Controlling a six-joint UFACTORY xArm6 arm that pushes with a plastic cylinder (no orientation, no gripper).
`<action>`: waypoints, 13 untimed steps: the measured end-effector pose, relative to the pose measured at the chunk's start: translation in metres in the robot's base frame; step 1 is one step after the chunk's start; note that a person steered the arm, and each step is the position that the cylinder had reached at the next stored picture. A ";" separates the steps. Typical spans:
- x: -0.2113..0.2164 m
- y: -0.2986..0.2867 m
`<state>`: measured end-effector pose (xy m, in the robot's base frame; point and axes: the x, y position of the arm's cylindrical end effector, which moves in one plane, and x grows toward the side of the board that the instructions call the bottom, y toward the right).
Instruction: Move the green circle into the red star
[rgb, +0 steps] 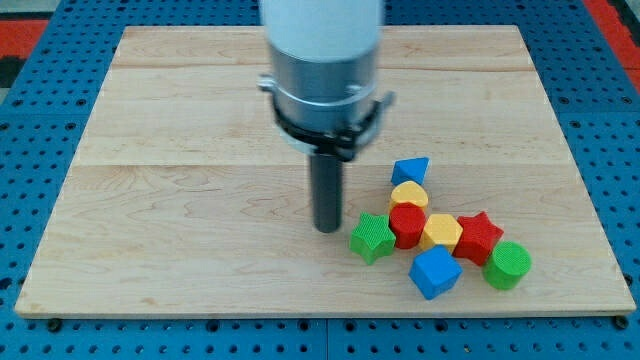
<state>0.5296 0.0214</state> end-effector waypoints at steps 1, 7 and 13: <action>0.004 0.036; 0.088 0.112; 0.086 0.241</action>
<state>0.6153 0.2620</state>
